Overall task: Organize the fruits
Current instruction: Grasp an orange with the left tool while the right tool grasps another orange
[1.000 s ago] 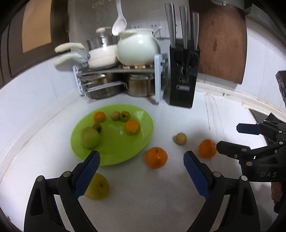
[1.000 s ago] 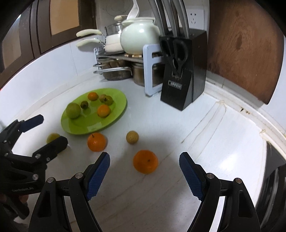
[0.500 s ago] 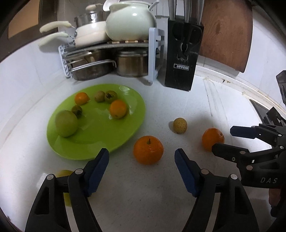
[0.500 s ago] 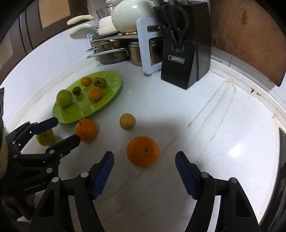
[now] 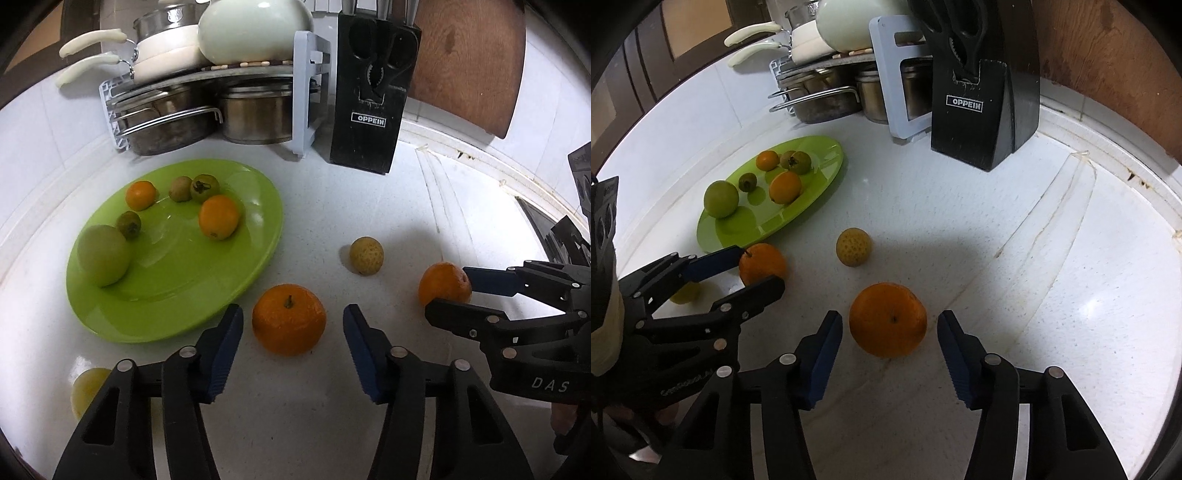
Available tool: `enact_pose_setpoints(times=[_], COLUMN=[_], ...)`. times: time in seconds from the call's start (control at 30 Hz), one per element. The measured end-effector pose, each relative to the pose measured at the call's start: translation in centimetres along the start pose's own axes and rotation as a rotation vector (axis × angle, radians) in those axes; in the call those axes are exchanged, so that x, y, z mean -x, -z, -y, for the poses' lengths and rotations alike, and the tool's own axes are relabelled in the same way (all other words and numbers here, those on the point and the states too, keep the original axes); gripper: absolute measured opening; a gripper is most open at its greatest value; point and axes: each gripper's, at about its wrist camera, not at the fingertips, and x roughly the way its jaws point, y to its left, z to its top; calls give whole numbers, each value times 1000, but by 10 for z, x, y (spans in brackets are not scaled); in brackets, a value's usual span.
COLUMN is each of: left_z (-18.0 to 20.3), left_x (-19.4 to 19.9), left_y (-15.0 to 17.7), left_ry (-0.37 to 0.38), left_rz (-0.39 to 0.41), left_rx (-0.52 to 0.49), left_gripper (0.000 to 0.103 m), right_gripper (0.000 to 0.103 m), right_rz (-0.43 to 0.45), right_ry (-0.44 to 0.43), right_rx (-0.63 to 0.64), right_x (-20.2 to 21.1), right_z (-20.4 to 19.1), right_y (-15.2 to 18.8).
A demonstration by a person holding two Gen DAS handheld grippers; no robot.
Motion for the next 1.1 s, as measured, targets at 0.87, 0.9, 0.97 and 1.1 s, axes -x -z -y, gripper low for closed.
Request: enact_pose_setpoints(times=[0.87, 0.9, 0.97, 1.1], left_z=[0, -1, -2, -4], left_x=[3, 5, 9, 22], left_y=[-1, -1, -1, -1], left_ry=[-4, -3, -3, -4], left_rz=[24, 27, 33, 53], left_rx=[3, 4, 8, 15], left_gripper=[41, 41, 41, 41], right_gripper=[44, 44, 44, 44], right_rz=[14, 18, 28, 48], right_ry=[-9, -11, -15, -27], right_rx=[3, 4, 8, 20], right_x=[2, 4, 7, 14], right_z=[0, 0, -2, -7], right_y=[0, -1, -2, -4])
